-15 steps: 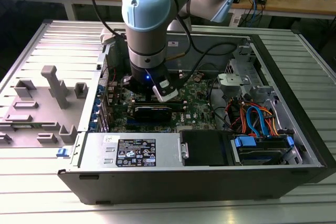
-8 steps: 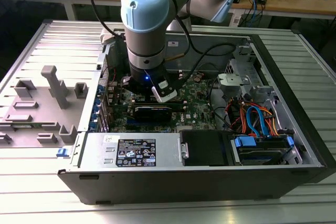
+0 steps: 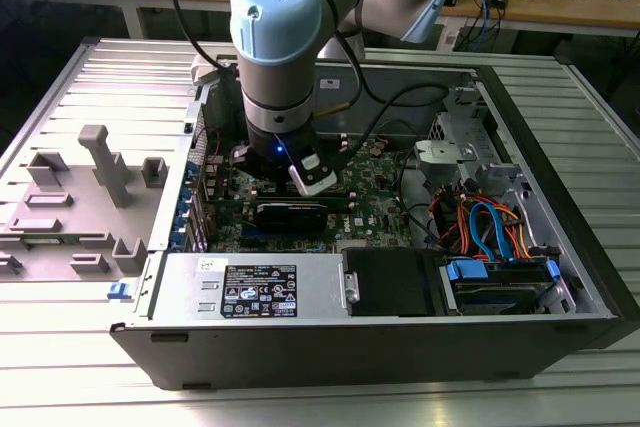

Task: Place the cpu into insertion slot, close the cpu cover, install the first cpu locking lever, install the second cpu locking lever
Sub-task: 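Install the second cpu locking lever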

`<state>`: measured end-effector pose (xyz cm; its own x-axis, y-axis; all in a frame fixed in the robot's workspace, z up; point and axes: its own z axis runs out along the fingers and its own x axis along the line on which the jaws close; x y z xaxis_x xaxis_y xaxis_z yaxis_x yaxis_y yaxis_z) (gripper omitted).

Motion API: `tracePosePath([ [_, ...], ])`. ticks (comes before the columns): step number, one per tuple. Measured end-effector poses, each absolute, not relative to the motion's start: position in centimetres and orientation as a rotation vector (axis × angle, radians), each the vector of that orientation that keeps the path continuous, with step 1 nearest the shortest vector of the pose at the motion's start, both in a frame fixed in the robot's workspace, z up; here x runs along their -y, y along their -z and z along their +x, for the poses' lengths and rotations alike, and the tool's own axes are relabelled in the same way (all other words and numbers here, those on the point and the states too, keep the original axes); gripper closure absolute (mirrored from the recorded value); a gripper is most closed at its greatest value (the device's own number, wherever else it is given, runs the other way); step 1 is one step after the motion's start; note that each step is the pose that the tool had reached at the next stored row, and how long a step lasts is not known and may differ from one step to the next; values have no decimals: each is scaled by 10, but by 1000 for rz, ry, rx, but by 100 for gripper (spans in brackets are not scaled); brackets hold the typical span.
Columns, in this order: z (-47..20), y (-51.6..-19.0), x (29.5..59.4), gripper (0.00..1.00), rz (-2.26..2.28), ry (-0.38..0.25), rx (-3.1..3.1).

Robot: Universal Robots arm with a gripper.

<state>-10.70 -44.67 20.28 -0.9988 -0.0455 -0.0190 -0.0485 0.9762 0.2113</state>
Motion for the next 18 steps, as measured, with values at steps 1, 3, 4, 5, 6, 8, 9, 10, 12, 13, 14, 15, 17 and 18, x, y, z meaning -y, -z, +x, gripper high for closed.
tracePosePath([
  [1,-107,-203,447,89,-74,-333,-3109],
  [3,-108,-201,446,89,-74,-334,-3109],
  [4,-108,-200,446,89,-74,-334,-3109],
  [5,-108,-200,446,89,-74,-333,-3109],
  [6,-108,-200,446,89,-74,-333,-3109],
  [8,-109,-200,446,89,-74,-333,-3109],
  [9,-109,-200,446,89,-74,-333,-3109],
  [10,-109,-199,446,89,-74,-333,-3109],
  [12,-110,-198,445,89,-74,-333,-3109],
  [13,-110,-198,445,89,-74,-333,-3109],
  [14,-110,-198,445,89,-74,-333,-3109],
  [15,-110,-197,445,89,-74,-333,-3109],
  [17,-110,-197,444,89,-74,-331,-3109],
  [18,-110,-197,444,89,-74,-322,-3110],
])
